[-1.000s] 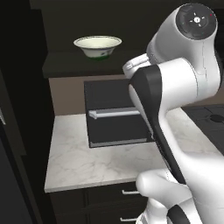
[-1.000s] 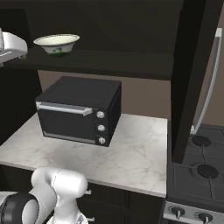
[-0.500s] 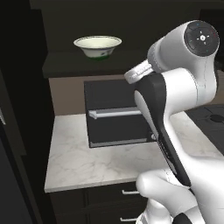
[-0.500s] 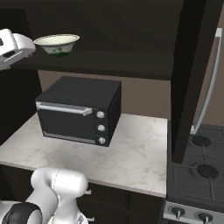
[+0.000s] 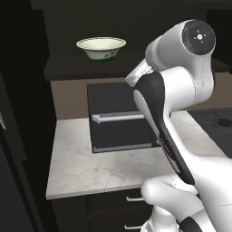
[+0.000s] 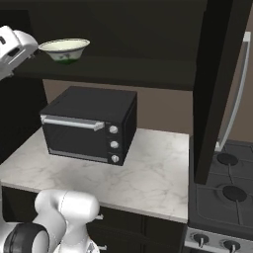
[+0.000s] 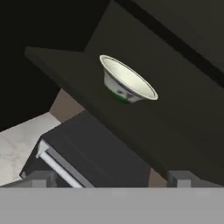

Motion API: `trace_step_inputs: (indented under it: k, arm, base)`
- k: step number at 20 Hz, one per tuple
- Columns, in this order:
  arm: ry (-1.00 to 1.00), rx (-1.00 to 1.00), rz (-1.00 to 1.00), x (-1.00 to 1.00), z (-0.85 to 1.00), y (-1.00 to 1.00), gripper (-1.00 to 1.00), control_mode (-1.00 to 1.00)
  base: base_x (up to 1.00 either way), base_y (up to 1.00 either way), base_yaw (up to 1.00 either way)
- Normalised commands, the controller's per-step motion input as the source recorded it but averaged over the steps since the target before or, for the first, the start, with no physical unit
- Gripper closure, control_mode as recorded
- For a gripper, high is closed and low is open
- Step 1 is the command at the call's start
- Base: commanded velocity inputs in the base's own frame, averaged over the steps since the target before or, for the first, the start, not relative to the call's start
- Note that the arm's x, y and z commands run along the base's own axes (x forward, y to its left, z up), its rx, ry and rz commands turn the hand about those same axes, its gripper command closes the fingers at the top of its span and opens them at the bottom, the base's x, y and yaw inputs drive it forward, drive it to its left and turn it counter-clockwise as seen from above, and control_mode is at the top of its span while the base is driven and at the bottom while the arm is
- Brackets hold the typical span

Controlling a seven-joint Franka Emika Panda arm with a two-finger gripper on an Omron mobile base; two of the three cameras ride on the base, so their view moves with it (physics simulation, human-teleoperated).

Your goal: Move the bowls from the cabinet to the plates on the dining table.

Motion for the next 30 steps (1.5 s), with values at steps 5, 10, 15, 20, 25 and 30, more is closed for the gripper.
trace_step_inputs:
  k: [5,10,15,20,25,30]
  arm:
    - [0.01,-0.14,0.07,0.19,0.1,0.18,-1.0,-1.0]
    - [0.01,-0.13,0.04,0.29,0.0,0.08,-1.0,-1.0]
    - [0.01,-0.11,0.03,0.37,-0.02,0.03,-1.0,-1.0]
    - [0.03,-0.11,0.03,0.4,-0.1,0.08,-1.0,-1.0]
    - [0.03,-0.1,0.03,0.38,-0.26,0.14,-1.0,-1.0]
    - [0.0,-0.08,0.01,0.29,-0.07,0.11,-1.0,-1.0]
  base:
    - [0.0,0.0,0.0]
    - [0.0,0.0,0.0]
    - [0.0,0.0,0.0]
    - [0.0,0.0,0.0]
    - [0.0,0.0,0.0]
    - [0.0,0.0,0.0]
